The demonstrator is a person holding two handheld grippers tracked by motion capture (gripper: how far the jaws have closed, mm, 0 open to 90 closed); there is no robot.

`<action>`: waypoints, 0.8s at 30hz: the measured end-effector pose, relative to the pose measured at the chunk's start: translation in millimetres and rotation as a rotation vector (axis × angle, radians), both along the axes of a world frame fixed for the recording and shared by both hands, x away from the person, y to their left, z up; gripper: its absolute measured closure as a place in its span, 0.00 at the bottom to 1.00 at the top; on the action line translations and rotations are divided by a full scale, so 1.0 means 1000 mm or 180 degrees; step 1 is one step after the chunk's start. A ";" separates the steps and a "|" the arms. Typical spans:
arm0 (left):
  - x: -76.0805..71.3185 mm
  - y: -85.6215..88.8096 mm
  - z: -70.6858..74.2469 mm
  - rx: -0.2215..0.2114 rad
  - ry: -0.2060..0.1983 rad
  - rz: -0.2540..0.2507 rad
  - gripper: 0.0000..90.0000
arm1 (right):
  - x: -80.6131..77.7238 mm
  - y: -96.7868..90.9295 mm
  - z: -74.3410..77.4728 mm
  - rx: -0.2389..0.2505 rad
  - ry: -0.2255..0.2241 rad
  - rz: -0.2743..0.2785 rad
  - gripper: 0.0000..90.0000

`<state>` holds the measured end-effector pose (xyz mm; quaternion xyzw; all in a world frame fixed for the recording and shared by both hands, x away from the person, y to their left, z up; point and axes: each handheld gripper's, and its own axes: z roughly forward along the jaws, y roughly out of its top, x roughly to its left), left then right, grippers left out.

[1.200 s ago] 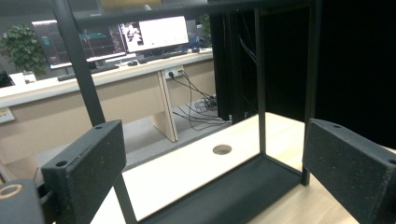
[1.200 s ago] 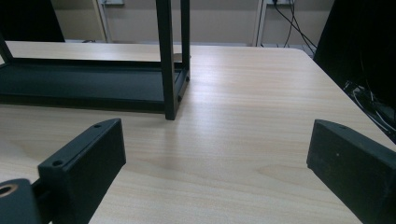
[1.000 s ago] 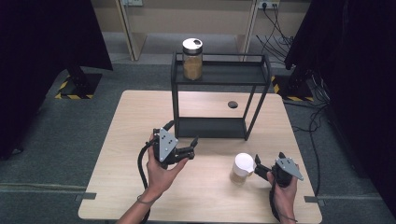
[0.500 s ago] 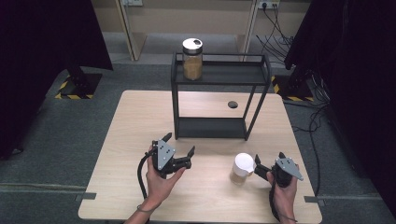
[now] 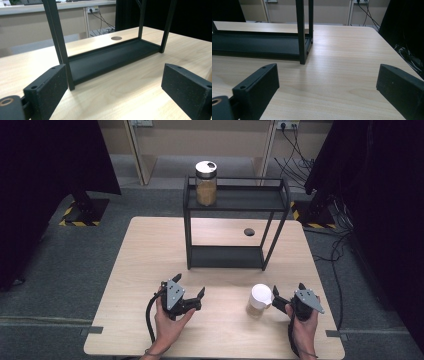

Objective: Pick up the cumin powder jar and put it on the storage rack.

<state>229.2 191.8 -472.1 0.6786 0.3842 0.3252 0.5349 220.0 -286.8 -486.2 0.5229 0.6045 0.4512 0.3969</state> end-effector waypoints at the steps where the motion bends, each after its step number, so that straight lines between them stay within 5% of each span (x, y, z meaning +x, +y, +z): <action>1: 0.000 0.000 0.000 0.0019 0.0004 -0.0006 0.07 | 0.000 0.000 0.000 -0.0001 -0.0001 -0.0001 0.05; 24: -0.008 0.004 -0.004 -0.0081 0.0033 -0.0048 0.07 | 0.000 0.000 0.000 0.0012 -0.0003 -0.0002 0.05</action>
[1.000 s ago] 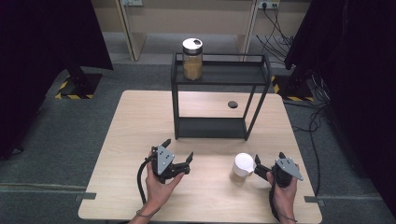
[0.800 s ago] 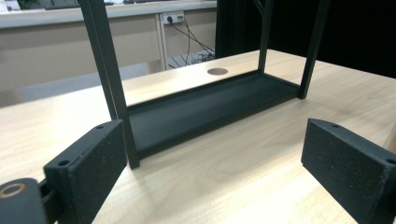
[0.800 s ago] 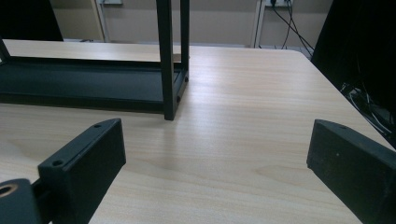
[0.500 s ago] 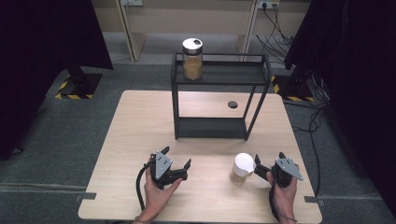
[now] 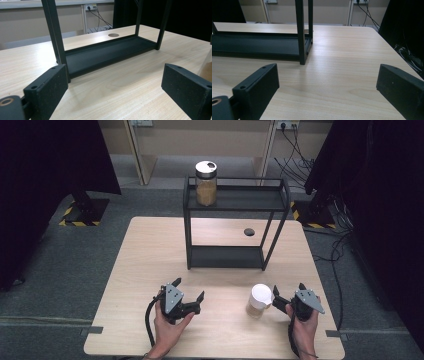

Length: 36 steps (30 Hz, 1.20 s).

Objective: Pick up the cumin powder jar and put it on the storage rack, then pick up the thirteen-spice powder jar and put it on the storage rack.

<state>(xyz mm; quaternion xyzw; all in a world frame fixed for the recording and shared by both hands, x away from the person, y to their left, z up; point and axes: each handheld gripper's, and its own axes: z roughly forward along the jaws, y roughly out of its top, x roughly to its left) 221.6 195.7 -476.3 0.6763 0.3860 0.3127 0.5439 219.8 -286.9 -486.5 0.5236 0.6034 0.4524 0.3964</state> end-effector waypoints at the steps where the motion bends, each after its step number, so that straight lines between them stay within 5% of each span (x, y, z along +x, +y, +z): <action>1: 0.000 0.000 0.000 0.0007 -0.0005 -0.0011 0.07 | 0.000 0.000 0.000 -0.0011 -0.0004 0.0003 0.05; 26: 0.000 0.002 0.002 -0.0011 -0.0044 0.0008 0.07 | -0.002 -0.001 -0.002 0.0111 -0.0023 -0.0073 0.05; 33: 0.000 0.002 0.002 0.0002 -0.0044 -0.0009 0.07 | -0.018 -0.006 0.018 0.0329 -0.0368 -0.0177 0.06; 36: 0.000 0.002 0.003 0.0006 -0.0048 -0.0010 0.07 | -0.028 -0.008 0.030 0.0411 -0.0530 -0.0060 0.06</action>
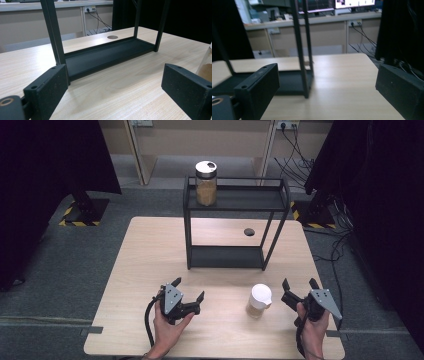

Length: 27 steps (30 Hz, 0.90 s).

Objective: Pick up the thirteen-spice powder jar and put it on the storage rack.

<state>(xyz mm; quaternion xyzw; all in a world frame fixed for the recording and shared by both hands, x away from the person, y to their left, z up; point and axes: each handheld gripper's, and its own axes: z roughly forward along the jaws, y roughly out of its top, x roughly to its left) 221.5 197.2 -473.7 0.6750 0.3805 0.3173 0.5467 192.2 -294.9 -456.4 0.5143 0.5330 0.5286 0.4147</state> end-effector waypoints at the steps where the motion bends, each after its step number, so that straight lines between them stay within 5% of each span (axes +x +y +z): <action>1: 0.000 0.000 0.000 -0.0005 -0.0002 0.0002 0.07 | -0.002 0.000 0.002 0.0001 -0.0028 0.0028 0.06; 9: -0.001 0.000 0.001 -0.0018 -0.0008 -0.0001 0.07 | -0.010 0.009 0.017 -0.0042 -0.0177 0.0291 0.06; 27: -0.001 0.002 0.002 -0.0035 -0.0035 0.0012 0.07 | -0.007 0.021 0.018 -0.0122 -0.0074 0.0709 0.06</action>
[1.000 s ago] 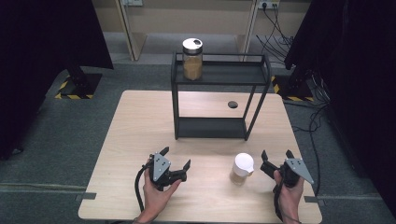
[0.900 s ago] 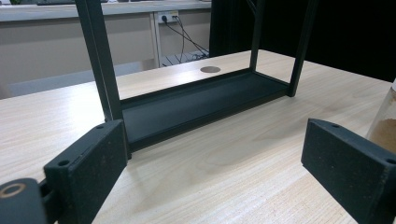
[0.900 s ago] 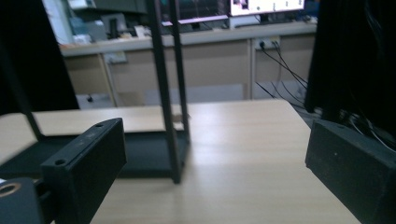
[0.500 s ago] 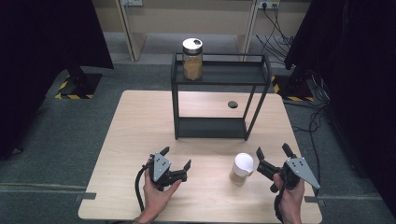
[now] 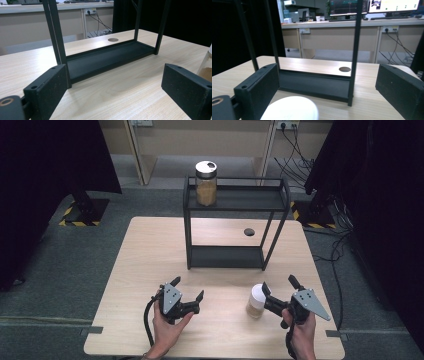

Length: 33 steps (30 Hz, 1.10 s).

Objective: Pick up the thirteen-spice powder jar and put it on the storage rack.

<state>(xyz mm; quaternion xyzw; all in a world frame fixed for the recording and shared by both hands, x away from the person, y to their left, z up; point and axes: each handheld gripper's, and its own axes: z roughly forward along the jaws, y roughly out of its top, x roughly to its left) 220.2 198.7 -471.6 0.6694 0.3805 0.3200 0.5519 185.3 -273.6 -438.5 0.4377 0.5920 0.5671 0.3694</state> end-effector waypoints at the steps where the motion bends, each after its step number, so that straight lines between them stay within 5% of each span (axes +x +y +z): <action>1: 0.000 0.000 0.000 0.0004 0.0001 0.0000 0.07 | 0.000 0.000 0.000 -0.0004 0.0002 0.0021 0.06; 15: 0.000 0.000 0.000 0.0008 -0.0005 0.0002 0.07 | 0.000 0.012 -0.002 -0.0165 0.0045 0.0222 0.06; 33: 0.000 0.001 0.001 0.0007 -0.0004 0.0005 0.07 | 0.001 0.018 -0.014 -0.0299 0.0198 0.0268 0.08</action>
